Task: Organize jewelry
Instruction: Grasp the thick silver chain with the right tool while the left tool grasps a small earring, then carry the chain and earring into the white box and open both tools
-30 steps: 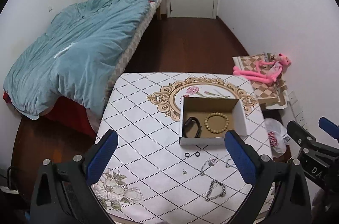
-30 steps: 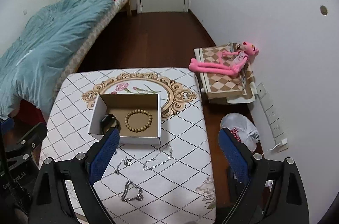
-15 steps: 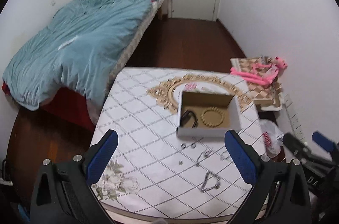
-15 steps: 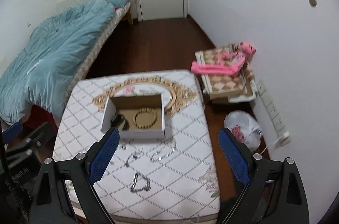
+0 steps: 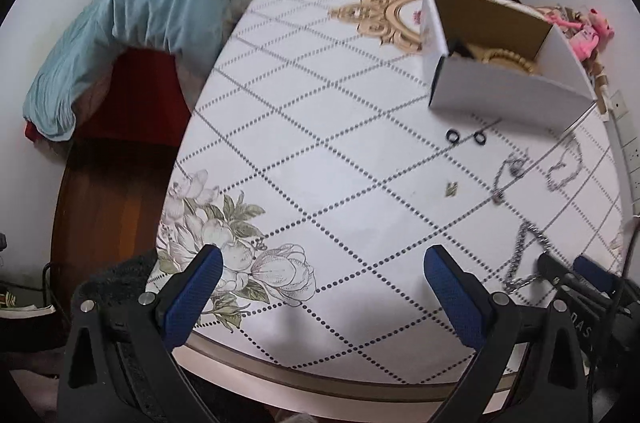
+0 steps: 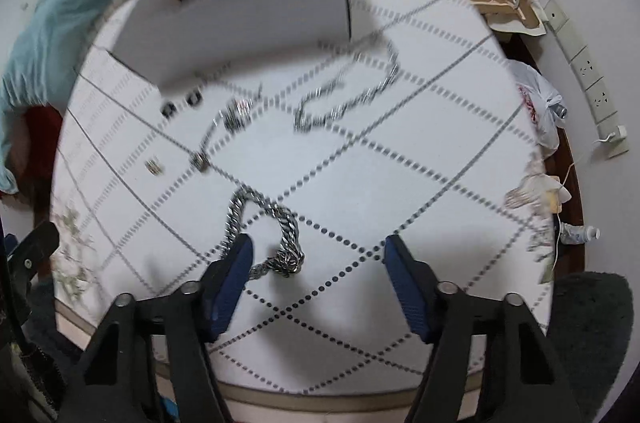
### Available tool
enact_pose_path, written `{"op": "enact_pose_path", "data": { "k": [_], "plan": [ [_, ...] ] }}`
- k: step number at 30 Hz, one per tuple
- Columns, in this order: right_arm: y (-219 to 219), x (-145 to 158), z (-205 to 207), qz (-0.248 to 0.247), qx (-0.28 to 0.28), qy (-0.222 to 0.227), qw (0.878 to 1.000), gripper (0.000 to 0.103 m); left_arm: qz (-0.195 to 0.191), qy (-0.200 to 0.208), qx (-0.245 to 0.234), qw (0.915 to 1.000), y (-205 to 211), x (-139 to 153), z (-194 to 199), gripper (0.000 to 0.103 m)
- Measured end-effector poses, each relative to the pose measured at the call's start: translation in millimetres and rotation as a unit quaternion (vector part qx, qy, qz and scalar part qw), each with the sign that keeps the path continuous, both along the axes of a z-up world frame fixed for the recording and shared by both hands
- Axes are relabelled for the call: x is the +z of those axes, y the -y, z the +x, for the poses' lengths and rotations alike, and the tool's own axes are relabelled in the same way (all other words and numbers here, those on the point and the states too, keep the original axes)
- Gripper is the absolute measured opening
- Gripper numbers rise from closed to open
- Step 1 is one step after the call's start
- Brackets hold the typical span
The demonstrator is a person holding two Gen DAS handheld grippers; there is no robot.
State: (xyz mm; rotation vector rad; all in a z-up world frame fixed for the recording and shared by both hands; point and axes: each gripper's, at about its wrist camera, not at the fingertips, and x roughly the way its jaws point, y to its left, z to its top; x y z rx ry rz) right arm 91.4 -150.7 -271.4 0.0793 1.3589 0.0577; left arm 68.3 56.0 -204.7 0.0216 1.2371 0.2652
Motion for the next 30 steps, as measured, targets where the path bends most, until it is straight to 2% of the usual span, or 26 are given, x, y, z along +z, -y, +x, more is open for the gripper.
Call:
{"op": "enact_pose_path", "data": {
  "k": [2, 3, 4, 5, 7, 10, 13, 18, 20, 21, 23, 24, 26, 27, 30],
  "plan": [
    [-9.4, -1.8, -3.2, -0.025, 0.017, 0.006, 1.000, 0.055, -0.001, -0.006, 0.003, 1.0000, -0.1, -3.9, 0.4, 0.103],
    [-13.3, -3.1, -5.2, -0.042, 0.024, 0.012, 0.999, 0.045, -0.004, -0.009, 0.003, 0.9999, 0.2, -5.7, 1.4, 0.103],
    [-15.5, -2.6, -6.9, -0.051, 0.030, 0.019, 0.998, 0.024, -0.009, -0.009, 0.002, 0.9999, 0.9, -7.1, 3.9, 0.103],
    [-16.4, -2.5, -8.6, -0.048, 0.034, 0.026, 0.998, 0.008, -0.018, -0.008, -0.001, 0.9998, 3.0, -8.3, 5.1, 0.103],
    [-8.9, -2.4, -8.4, -0.031, 0.026, 0.025, 0.999, 0.008, -0.029, -0.004, -0.008, 0.9995, 5.7, -11.2, 10.2, 0.102],
    [8.9, 2.7, -5.6, -0.034, 0.003, 0.038, 0.999, 0.008, -0.059, 0.001, -0.025, 0.9979, 13.9, -14.8, 21.3, 0.101],
    [28.8, 9.0, -0.5, -0.033, -0.026, 0.047, 0.998, 0.008, -0.075, -0.005, -0.039, 0.9964, 26.8, -21.1, 34.5, 0.085],
    [51.2, 16.1, 12.6, -0.038, -0.051, 0.050, 0.997, 0.008, -0.091, -0.014, -0.057, 0.9942, 45.6, -35.5, 54.9, 0.079],
    [54.6, 16.7, 15.6, -0.040, -0.056, 0.049, 0.996, 0.008, -0.092, -0.017, -0.066, 0.9934, 52.5, -40.6, 60.3, 0.063],
    [55.6, 15.6, 17.1, -0.039, -0.059, 0.048, 0.996, 0.008, -0.092, -0.021, -0.071, 0.9930, 56.1, -43.8, 62.9, 0.058],
    [60.8, 14.0, 24.1, -0.040, -0.061, 0.045, 0.996, 0.008, -0.094, -0.026, -0.080, 0.9920, 61.9, -49.1, 65.1, 0.030],
    [61.5, 13.4, 24.0, -0.039, -0.063, 0.044, 0.996, 0.008, -0.089, -0.023, -0.086, 0.9921, 65.1, -49.5, 64.9, 0.029],
    [63.9, 13.8, 28.1, -0.037, -0.064, 0.043, 0.996, 0.008, -0.088, -0.018, -0.099, 0.9910, 69.8, -48.6, 63.6, 0.010],
    [64.8, 14.0, 28.6, -0.036, -0.065, 0.043, 0.996, 0.008, -0.091, -0.019, -0.101, 0.9906, 71.2, -48.4, 62.6, 0.006],
    [65.2, 18.3, 28.5, -0.028, -0.066, 0.046, 0.996, 0.008, -0.096, -0.017, -0.102, 0.9900, 72.1, -47.4, 58.3, 0.006]
  ]
}}
